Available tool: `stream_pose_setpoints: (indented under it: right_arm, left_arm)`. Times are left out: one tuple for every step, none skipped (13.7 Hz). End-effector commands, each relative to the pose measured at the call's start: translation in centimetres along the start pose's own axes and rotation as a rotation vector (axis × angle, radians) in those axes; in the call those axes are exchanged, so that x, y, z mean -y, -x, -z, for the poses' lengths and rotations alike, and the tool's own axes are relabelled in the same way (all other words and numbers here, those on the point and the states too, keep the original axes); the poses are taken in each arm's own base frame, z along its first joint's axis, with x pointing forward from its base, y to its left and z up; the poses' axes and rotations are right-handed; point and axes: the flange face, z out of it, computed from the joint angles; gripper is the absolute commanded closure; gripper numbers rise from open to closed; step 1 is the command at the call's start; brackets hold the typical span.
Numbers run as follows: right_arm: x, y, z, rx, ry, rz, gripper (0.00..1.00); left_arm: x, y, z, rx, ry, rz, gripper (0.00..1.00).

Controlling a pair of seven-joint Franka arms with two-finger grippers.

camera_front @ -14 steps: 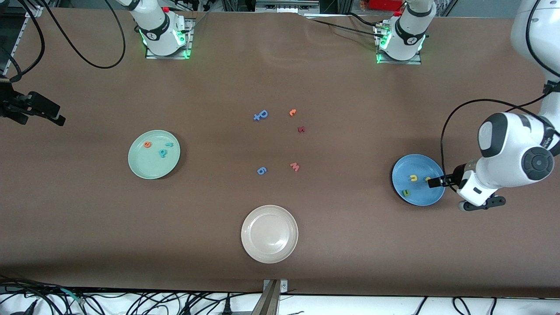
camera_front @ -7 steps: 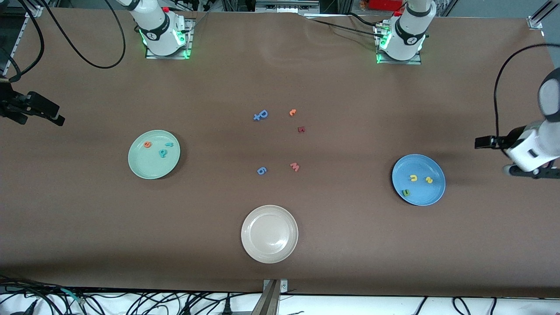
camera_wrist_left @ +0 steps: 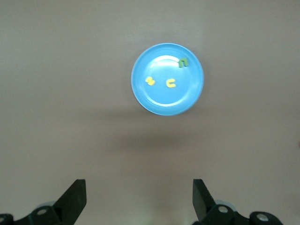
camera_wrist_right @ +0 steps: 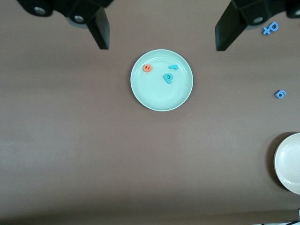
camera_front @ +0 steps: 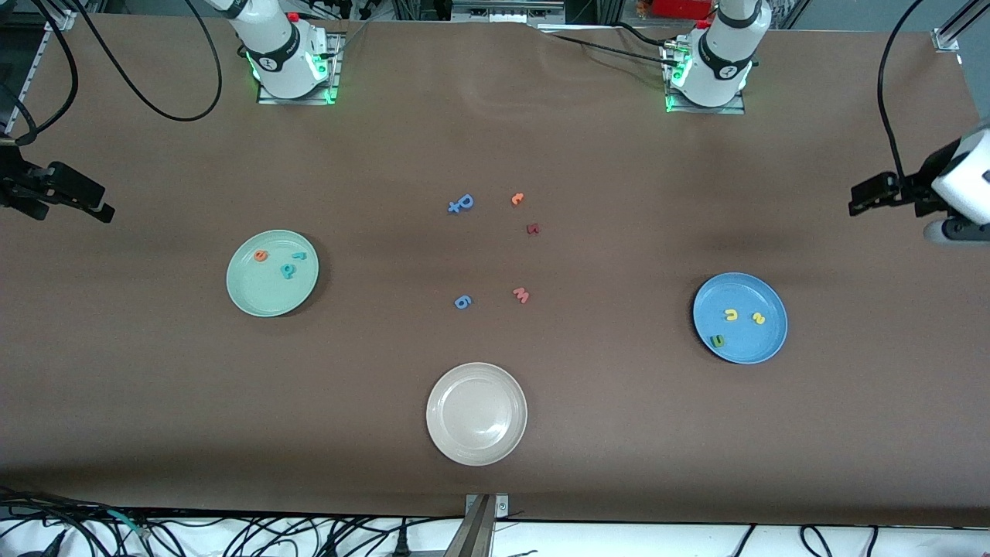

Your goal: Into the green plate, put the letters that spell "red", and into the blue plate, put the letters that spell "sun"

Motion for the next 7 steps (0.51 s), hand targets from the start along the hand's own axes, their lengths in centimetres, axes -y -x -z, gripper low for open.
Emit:
stream_pose_setpoints:
  right_arm:
    - [-0.3, 0.0, 0.5, -0.003, 0.006, 0.007, 0.0]
    - [-0.3, 0.0, 0.5, -0.003, 0.007, 0.006, 0.0]
    - [-0.3, 0.0, 0.5, -0.003, 0.005, 0.006, 0.0]
    - [-0.4, 0.0, 0.5, -0.003, 0.005, 0.004, 0.0]
    - [-0.5, 0.0, 0.5, -0.001, 0.005, 0.003, 0.0]
    - [-0.5, 0.0, 0.5, -0.003, 0.005, 0.003, 0.0]
    - [-0.5, 0.0, 0.5, -0.001, 0.005, 0.003, 0.0]
  left_arm:
    - [-0.7, 0.9, 3.3, -0.01, 0.03, 0.0, 0.0]
    - [-1.4, 1.0, 3.5, -0.012, 0.027, -0.01, 0.0]
    - [-1.4, 0.9, 3.5, -0.014, 0.027, -0.012, 0.0]
    - [-1.5, 1.0, 3.6, -0.016, 0.028, -0.004, 0.0]
    - [-1.6, 0.9, 3.7, -0.021, 0.025, 0.013, 0.0]
    - [-2.1, 0.7, 3.7, -0.033, 0.021, 0.014, 0.0]
    - [-2.5, 0.5, 3.9, -0.054, 0.018, 0.007, 0.0]
